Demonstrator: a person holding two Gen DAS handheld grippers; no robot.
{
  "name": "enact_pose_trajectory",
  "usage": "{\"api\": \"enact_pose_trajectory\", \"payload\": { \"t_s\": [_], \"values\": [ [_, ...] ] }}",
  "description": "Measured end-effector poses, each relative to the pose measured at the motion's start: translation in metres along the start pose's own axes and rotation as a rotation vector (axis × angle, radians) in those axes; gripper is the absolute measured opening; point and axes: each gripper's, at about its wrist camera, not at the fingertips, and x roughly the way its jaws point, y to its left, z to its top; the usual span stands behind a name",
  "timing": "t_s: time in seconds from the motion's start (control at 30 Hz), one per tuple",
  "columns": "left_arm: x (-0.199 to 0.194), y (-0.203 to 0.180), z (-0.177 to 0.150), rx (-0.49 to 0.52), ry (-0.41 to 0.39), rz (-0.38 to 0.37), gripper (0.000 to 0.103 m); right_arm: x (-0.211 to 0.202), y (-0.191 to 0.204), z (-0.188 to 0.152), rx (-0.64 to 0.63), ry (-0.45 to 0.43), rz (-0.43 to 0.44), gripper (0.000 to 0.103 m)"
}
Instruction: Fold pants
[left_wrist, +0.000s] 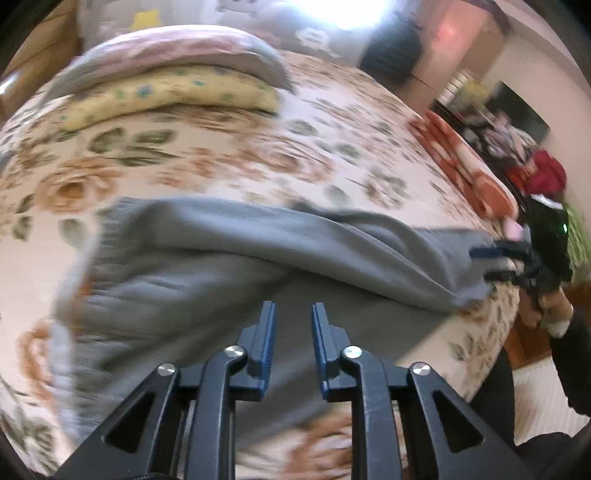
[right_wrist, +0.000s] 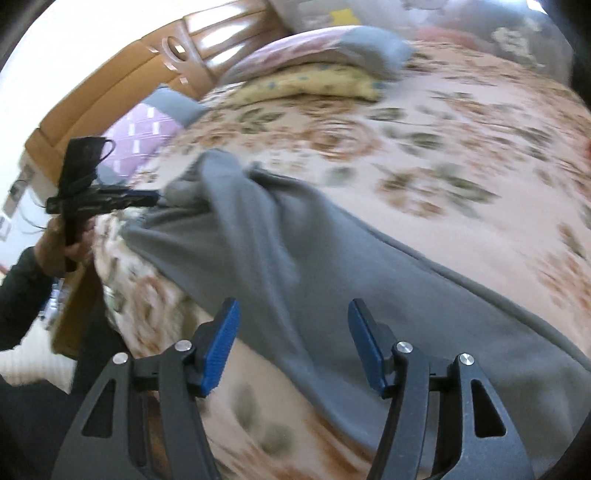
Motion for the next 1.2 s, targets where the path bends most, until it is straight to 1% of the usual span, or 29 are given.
{"api": "enact_pose_trajectory", "payload": {
  "t_s": [0.03, 0.1, 0.13, 0.2, 0.27, 0.37, 0.43, 0.5, 0.57, 0.6, 0.67, 0.7, 0.77, 0.8, 0.83, 0.87, 0.9, 0.93, 0.97, 1.03, 1.13, 1.2],
  "values": [
    [-0.004, 0.018, 0.006, -0.021, -0.003, 0.016, 0.027, 0.011, 0.009, 0.007, -0.014, 0.009, 0.016, 0.062],
    [-0.007, 0.042, 0.015, -0.049, -0.008, 0.038, 0.033, 0.037, 0.029, 0.026, -0.049, 0.038, 0.040, 0.062],
    [-0.006, 0.057, 0.022, -0.062, -0.005, 0.044, 0.033, 0.047, 0.037, 0.033, -0.062, 0.052, 0.047, 0.062],
    [-0.001, 0.080, 0.037, -0.071, 0.013, 0.058, 0.035, 0.068, 0.051, 0.048, -0.085, 0.079, 0.053, 0.062],
    [0.006, 0.100, 0.048, -0.078, 0.036, 0.055, 0.038, 0.082, 0.057, 0.059, -0.094, 0.097, 0.044, 0.062],
    [0.023, 0.119, 0.062, -0.074, 0.071, 0.032, 0.042, 0.099, 0.055, 0.072, -0.087, 0.124, 0.025, 0.062],
    [0.036, 0.132, 0.069, -0.054, 0.109, 0.046, 0.043, 0.107, 0.050, 0.080, -0.069, 0.138, 0.029, 0.062],
    [0.052, 0.143, 0.074, -0.034, 0.141, 0.086, 0.043, 0.115, 0.046, 0.083, -0.053, 0.154, 0.035, 0.062],
    [0.066, 0.154, 0.077, -0.031, 0.171, 0.105, 0.044, 0.122, 0.043, 0.087, -0.044, 0.167, 0.039, 0.062],
    [0.072, 0.162, 0.079, -0.041, 0.181, 0.112, 0.047, 0.127, 0.042, 0.088, -0.038, 0.174, 0.044, 0.062],
    [0.083, 0.172, 0.079, -0.062, 0.205, 0.099, 0.052, 0.135, 0.041, 0.089, -0.032, 0.188, 0.043, 0.062],
    [0.090, 0.174, 0.078, -0.063, 0.216, 0.101, 0.052, 0.139, 0.042, 0.089, -0.031, 0.197, 0.038, 0.062],
    [0.100, 0.169, 0.075, -0.027, 0.224, 0.115, 0.049, 0.147, 0.042, 0.088, -0.032, 0.208, 0.028, 0.062],
    [0.101, 0.166, 0.074, -0.006, 0.212, 0.116, 0.035, 0.150, 0.041, 0.088, -0.028, 0.211, 0.026, 0.058],
    [0.101, 0.162, 0.074, 0.005, 0.200, 0.088, 0.026, 0.151, 0.042, 0.088, -0.026, 0.203, 0.026, 0.039],
    [0.099, 0.161, 0.073, 0.003, 0.186, 0.075, 0.023, 0.150, 0.042, 0.088, -0.019, 0.189, 0.032, 0.029],
    [0.093, 0.159, 0.072, 0.002, 0.160, 0.067, 0.014, 0.149, 0.043, 0.089, -0.007, 0.183, 0.051, 0.014],
    [0.089, 0.158, 0.072, 0.001, 0.140, 0.060, 0.012, 0.148, 0.044, 0.089, -0.005, 0.176, 0.058, 0.010],
    [0.082, 0.156, 0.071, 0.002, 0.117, 0.056, 0.010, 0.145, 0.048, 0.089, -0.019, 0.161, 0.048, 0.010],
    [0.062, 0.150, 0.069, 0.008, 0.068, 0.040, 0.009, 0.138, 0.058, 0.089, -0.053, 0.142, 0.036, 0.009],
    [0.023, 0.139, 0.060, 0.020, 0.002, 0.025, 0.009, 0.120, 0.079, 0.085, -0.122, 0.107, 0.071, 0.008],
    [-0.001, 0.134, 0.049, 0.018, -0.039, 0.018, 0.009, 0.112, 0.091, 0.079, -0.160, 0.105, 0.084, 0.008]
  ]
}}
